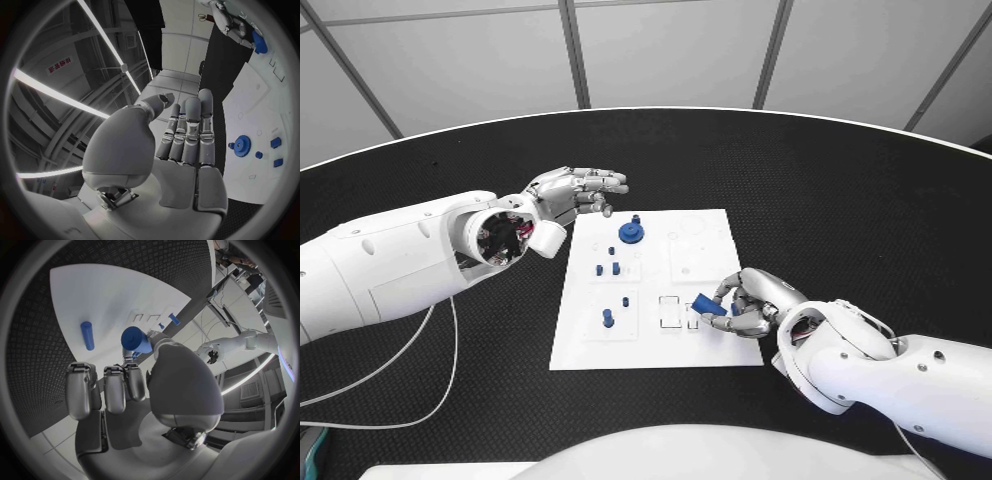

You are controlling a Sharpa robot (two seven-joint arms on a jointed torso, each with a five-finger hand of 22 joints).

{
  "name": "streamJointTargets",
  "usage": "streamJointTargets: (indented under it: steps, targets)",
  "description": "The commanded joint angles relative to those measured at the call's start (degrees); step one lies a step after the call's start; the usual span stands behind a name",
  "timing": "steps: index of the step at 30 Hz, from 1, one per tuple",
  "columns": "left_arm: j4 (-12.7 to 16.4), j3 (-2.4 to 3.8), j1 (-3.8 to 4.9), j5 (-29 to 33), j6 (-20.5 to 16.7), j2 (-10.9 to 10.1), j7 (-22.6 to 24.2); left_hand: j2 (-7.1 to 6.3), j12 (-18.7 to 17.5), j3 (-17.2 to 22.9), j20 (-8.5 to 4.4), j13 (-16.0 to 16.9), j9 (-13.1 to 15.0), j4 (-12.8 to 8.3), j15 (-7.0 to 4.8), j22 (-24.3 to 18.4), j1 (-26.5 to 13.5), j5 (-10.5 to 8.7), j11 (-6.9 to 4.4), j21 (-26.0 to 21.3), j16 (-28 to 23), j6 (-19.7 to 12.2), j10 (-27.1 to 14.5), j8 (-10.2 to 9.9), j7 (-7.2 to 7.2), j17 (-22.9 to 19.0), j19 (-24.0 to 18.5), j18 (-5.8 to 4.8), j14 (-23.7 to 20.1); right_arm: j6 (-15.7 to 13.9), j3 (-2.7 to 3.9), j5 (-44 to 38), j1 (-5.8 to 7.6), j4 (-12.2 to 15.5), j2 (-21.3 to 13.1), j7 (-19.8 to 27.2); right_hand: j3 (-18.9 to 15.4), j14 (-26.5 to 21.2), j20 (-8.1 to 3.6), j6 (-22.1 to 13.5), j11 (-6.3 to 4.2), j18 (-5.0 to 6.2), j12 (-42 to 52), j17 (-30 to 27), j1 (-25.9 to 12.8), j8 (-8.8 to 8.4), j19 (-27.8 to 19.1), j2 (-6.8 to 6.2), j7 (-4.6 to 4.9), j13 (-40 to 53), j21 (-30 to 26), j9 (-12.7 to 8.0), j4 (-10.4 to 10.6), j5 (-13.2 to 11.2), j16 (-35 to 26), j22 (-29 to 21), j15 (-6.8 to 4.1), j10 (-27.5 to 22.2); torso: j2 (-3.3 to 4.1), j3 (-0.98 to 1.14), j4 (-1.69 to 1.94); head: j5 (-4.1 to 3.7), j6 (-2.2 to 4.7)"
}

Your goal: Assemble the parts on the task board

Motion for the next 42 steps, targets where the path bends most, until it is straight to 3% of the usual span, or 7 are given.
streamJointTargets:
  steps: [1, 9, 16, 23, 34, 37, 42]
  targets:
    - [-0.1, 0.00, 0.00, 0.0, 0.0, 0.1, 0.0, 0.39, 0.3, -0.2, 0.12, -0.1, 0.0, 0.0, -0.02, 0.0, 0.0, 0.11, 0.14, -0.2, -0.1, -0.5, -0.5, 0.4, 0.00, -0.1, -0.4, 0.88, -0.5, 0.6, 0.06, 0.0, 0.02, -0.4, 0.6, 0.1, 0.9, 5.4, -0.55, 3.0, -0.41, -1.16, 0.5, 11.8, 0.1, 0.94, 5.3, 0.96, -2.46, 9.0, 0.3, 0.4, -0.2, 0.4, 0.1, 14.0, -0.51, 1.6, -0.03, -0.10, 0.09, -0.03, 0.09]
    - [-0.1, 0.00, 0.00, 0.0, 0.1, 0.4, 0.0, 0.39, 0.3, -0.2, 0.12, -0.1, 0.0, 0.0, -0.02, 0.0, 0.0, 0.11, 0.14, -0.2, -0.1, -0.5, -0.5, 0.4, 0.00, -0.1, -0.4, 0.88, -0.5, 1.9, 0.18, 0.2, 0.09, -3.7, 4.7, 0.5, 1.7, 5.4, -0.76, 3.7, -0.60, -1.14, 0.5, 11.8, -1.9, 1.04, 5.3, 0.46, -2.65, 9.1, 0.2, 0.5, -0.1, 0.2, 0.1, 13.9, -0.70, 1.7, 0.15, -0.03, 0.21, 0.18, 0.30]
    - [0.0, 0.00, 0.00, 0.0, 0.0, 0.4, 0.0, 0.46, 0.4, -0.2, 0.13, -0.1, 0.0, 0.1, -0.02, -0.1, 0.0, 0.13, 0.14, -0.2, -0.1, -0.5, -0.5, 0.4, 0.00, -0.1, -0.4, 0.88, -0.5, 2.5, 0.26, 0.3, 0.16, -5.1, 7.4, 0.4, 2.2, 5.5, -0.93, 4.8, -0.92, -1.22, 0.8, 12.0, -5.4, 1.60, 5.3, 0.66, -3.05, 9.6, 0.6, 0.9, 0.0, 0.5, 0.2, 14.1, -0.95, 2.2, 0.19, -0.11, 0.32, 0.32, 0.25]
    - [0.0, 0.00, 0.01, 0.0, 0.0, 0.4, -0.1, 0.46, 0.4, -0.2, 0.13, -0.1, 0.0, 0.1, -0.02, -0.1, 0.0, 0.13, 0.14, -0.2, -0.1, -0.5, -0.5, 0.4, 0.00, -0.1, -0.4, 0.88, -0.5, 3.1, 0.30, 0.3, 0.22, -6.0, 8.7, 0.3, 2.9, 5.5, -1.20, 5.5, -1.26, -1.28, 1.0, 12.1, -8.4, 2.47, 5.4, 0.68, -3.44, 9.8, 0.8, 1.6, 0.0, 1.4, 0.2, 14.2, -1.24, 2.4, 0.20, -0.08, 0.23, 0.46, 0.22]
    - [0.0, 0.00, 0.01, 0.0, 0.0, 0.4, -0.2, 0.46, 0.4, -0.2, 0.13, -0.1, 0.0, 0.1, -0.02, -0.1, 0.0, 0.13, 0.14, -0.2, -0.1, -0.5, -0.5, 0.4, 0.00, -0.1, -0.4, 0.88, -0.5, 5.2, 0.32, 0.3, 0.31, -7.5, 9.3, -0.3, 3.2, 5.5, -1.60, 6.4, -1.80, -1.28, 1.4, 12.1, -11.8, 4.24, 5.4, 0.12, -4.09, 10.3, 0.8, 3.0, 0.0, 0.6, 0.2, 14.2, -1.69, 2.8, 0.16, -0.05, 0.27, 0.59, -0.07]
    - [0.0, 0.00, 0.01, 0.0, 0.0, 0.4, -0.2, 0.49, 0.4, -0.3, 0.13, -0.1, 0.0, 0.1, -0.02, -0.1, -0.1, 0.13, 0.14, -0.3, -0.1, -0.5, -0.5, 0.4, -0.01, -0.1, -0.4, 0.88, -0.5, 5.4, 0.32, 0.3, 0.33, -7.7, 9.4, -0.4, 2.7, 5.5, -1.73, 6.5, -1.91, -1.28, 1.6, 12.0, -14.2, 4.96, 5.4, -0.06, -4.20, 10.6, 0.8, 3.6, 0.0, -1.0, 0.2, 14.2, -1.80, 3.0, 0.20, -0.05, 0.33, 0.59, -0.16]
    - [0.0, 0.00, 0.02, 0.0, 0.0, 0.4, -0.3, 0.53, 0.4, -0.3, 0.13, -0.1, 0.0, 0.1, -0.02, -0.1, -0.1, 0.13, 0.14, -0.3, -0.1, -0.5, -0.5, 0.4, -0.01, -0.1, -0.4, 0.88, -0.5, 5.4, 0.32, 0.3, 0.34, -7.9, 9.6, -0.4, 2.1, 5.5, -1.79, 6.4, -1.94, -1.26, 1.5, 12.0, -15.5, 5.29, 5.4, -0.37, -4.23, 10.5, 0.7, 3.9, 0.0, -0.6, 0.1, 14.2, -1.84, 3.0, 0.20, -0.02, 0.31, 0.70, -0.21]
